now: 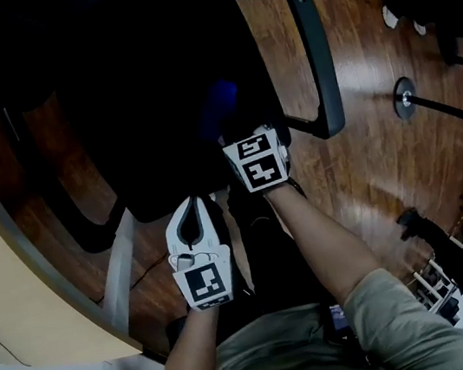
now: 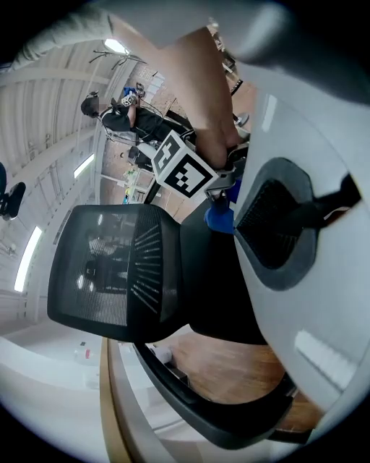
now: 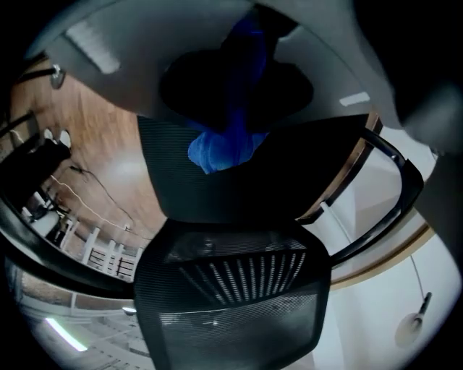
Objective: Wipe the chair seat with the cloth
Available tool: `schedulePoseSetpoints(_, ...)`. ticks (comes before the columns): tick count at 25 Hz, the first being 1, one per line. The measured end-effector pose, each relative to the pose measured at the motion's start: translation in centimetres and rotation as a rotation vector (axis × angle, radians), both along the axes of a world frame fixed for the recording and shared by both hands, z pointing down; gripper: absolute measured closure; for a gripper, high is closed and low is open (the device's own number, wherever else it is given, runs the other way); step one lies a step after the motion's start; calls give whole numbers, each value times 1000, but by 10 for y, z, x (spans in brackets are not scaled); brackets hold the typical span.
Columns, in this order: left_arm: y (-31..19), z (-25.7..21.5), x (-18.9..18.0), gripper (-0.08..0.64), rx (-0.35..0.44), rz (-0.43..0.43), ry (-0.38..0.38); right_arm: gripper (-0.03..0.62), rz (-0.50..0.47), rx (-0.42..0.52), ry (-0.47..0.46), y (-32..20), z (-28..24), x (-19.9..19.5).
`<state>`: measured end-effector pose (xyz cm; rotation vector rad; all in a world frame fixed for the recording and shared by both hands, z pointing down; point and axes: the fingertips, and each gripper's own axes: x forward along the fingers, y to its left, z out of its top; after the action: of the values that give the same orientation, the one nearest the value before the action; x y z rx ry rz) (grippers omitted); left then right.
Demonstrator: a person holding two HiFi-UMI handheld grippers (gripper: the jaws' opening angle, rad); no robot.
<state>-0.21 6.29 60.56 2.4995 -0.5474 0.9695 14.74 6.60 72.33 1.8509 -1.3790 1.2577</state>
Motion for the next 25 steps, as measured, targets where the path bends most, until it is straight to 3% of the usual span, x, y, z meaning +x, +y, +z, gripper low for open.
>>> schedulePoseSetpoints(5,7,-5,25,555,20,35,26,505,195,-44,29,39,-5,53)
schedulePoseSetpoints(10,20,-2,41,555,15,70,19,505,262,-101,66,72,4,69)
schedulePoseSetpoints(19,51,11,49,555,19,63,-27,505,278,-114,53,93,20,68)
schedulePoseSetpoints(25,50,9,37,555,60,-58,-33,505,224,-106,64,92,23,65)
